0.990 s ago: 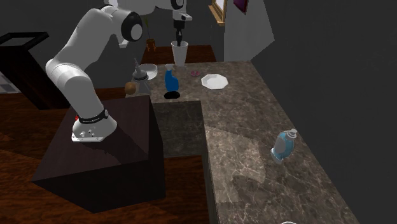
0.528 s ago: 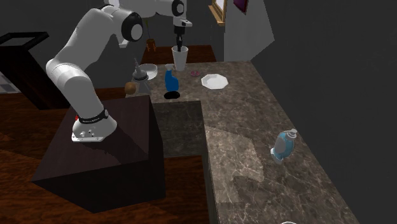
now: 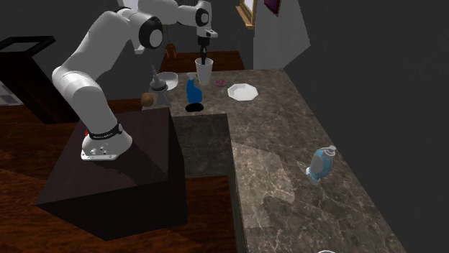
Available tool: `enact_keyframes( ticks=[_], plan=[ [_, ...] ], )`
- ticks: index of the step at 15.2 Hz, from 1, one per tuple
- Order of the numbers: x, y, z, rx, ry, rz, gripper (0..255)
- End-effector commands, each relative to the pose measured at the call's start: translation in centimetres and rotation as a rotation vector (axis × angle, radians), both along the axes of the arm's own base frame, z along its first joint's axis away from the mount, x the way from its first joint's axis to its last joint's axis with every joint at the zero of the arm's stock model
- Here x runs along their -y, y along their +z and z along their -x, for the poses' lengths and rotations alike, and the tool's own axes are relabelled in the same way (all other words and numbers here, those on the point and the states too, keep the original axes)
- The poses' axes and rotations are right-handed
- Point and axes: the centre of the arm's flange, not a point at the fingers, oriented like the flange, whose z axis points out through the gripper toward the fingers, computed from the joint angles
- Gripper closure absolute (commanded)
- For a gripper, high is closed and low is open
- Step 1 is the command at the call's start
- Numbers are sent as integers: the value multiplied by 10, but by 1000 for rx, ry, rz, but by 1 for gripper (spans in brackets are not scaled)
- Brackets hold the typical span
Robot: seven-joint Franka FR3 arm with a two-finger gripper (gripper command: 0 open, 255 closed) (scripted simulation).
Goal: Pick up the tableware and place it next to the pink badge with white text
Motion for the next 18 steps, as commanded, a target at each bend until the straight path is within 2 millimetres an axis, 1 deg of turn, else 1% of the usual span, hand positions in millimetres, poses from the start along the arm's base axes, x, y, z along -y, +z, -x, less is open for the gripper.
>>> enact_keyframes(
  ticks=[1, 18],
  plan=[
    [1, -12, 1, 1, 0, -1, 255],
    [1, -101, 1, 1, 0, -1, 255]
  ],
)
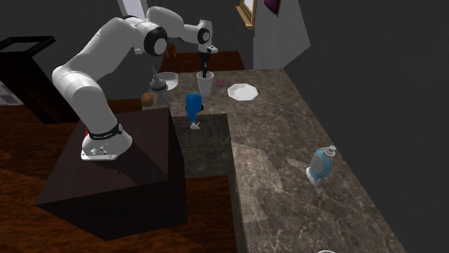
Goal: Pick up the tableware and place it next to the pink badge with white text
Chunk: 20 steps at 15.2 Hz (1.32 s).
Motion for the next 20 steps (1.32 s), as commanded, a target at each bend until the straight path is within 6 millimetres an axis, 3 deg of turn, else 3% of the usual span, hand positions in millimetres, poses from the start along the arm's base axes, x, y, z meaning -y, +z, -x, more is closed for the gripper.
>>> enact_keyframes(
  ticks=[1, 5, 13, 14, 19, 20],
  plan=[
    [1, -10, 0, 1, 0, -1, 255],
    [1, -35, 0, 1, 0, 0, 255],
    [1, -35, 0, 1, 0, 0, 255],
    [1, -35, 0, 1, 0, 0, 0],
    [1, -35, 0, 1, 0, 0, 0],
    [-1, -22, -1, 1, 0, 0, 0]
  ],
)
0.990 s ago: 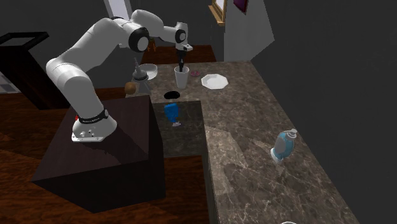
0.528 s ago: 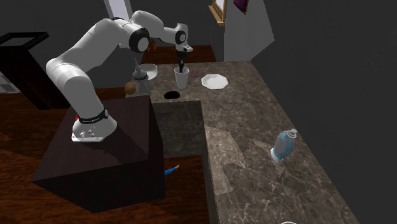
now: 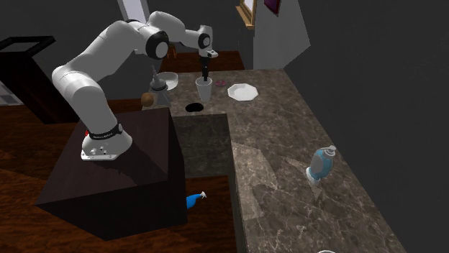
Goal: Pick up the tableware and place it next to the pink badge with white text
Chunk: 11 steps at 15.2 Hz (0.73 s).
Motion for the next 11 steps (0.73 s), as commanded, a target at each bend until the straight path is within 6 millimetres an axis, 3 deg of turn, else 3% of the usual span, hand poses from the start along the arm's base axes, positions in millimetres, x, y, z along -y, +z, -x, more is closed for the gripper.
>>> enact_keyframes(
  ticks=[1, 3, 11],
  plan=[
    [-3, 20, -2, 0, 0, 0, 0],
    [-7, 43, -6, 0, 0, 0, 0],
    [-7, 43, -6, 0, 0, 0, 0]
  ],
)
